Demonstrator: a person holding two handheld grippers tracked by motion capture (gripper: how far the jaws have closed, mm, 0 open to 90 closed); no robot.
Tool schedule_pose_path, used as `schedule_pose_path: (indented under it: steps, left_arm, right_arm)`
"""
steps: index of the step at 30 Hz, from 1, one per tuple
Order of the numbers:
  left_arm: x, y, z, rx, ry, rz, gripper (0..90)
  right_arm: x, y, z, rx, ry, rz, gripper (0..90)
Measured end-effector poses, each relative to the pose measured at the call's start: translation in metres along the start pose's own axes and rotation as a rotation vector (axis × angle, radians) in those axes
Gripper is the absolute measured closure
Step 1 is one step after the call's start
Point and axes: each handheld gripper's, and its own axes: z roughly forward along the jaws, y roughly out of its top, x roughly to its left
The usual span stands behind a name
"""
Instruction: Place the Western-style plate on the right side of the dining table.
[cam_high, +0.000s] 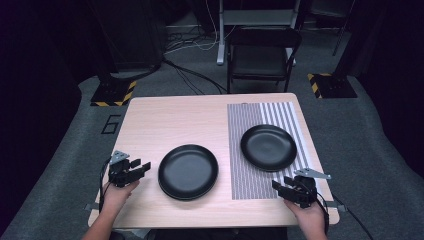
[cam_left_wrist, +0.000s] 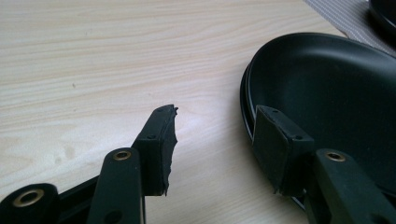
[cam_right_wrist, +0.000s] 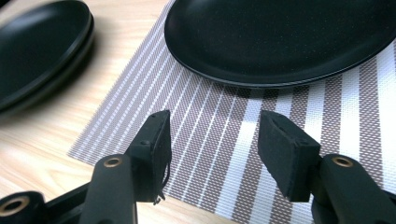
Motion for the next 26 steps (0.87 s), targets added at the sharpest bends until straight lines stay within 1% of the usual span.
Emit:
schedule_pose_path:
  steps: [3, 6, 7, 10, 12, 14, 16, 17, 20, 21, 22, 26]
  left_arm:
    - [0.004, -0.003, 0.001, 0.01, -0.004, 0.008, 48.6]
    - [0.007, -0.005, 0.002, 0.014, -0.011, 0.03, 47.9]
    - [0.008, -0.006, 0.003, 0.013, -0.011, 0.032, 46.6]
    - [0.013, -0.009, 0.006, 0.026, -0.004, 0.048, 46.0]
    - [0.016, -0.01, 0.008, 0.036, -0.001, 0.049, 45.1]
    - [0.02, -0.01, 0.011, 0.05, 0.003, 0.044, 45.0]
    - [0.023, -0.011, 0.015, 0.057, 0.009, 0.044, 44.7]
    - [0.025, -0.011, 0.015, 0.073, 0.012, 0.048, 44.2]
    - [0.027, -0.011, 0.02, 0.078, 0.032, 0.044, 43.2]
    - [0.028, -0.011, 0.021, 0.087, 0.037, 0.048, 42.9]
    - [0.028, -0.011, 0.022, 0.085, 0.042, 0.051, 42.9]
    - [0.029, -0.012, 0.026, 0.1, 0.069, 0.094, 42.1]
  right_arm:
    - [0.003, -0.002, 0.003, 0.007, -0.015, -0.063, 43.3]
    - [0.007, -0.003, 0.007, 0.021, -0.011, -0.107, 42.7]
    - [0.009, -0.004, 0.009, 0.026, -0.009, -0.132, 42.3]
    - [0.01, -0.006, 0.015, 0.055, -0.011, -0.165, 41.8]
    - [0.01, -0.008, 0.018, 0.073, -0.012, -0.165, 41.1]
    - [0.009, -0.01, 0.02, 0.087, -0.012, -0.154, 40.3]
    - [0.007, -0.012, 0.022, 0.091, -0.013, -0.15, 38.8]
    - [0.006, -0.013, 0.022, 0.089, -0.017, -0.146, 38.0]
    - [0.0, -0.015, 0.022, 0.088, -0.037, -0.154, 35.0]
    - [-0.002, -0.016, 0.022, 0.084, -0.043, -0.147, 33.9]
    - [-0.005, -0.017, 0.021, 0.077, -0.052, -0.146, 32.1]
    - [-0.015, -0.018, 0.018, 0.061, -0.086, -0.105, 28.9]
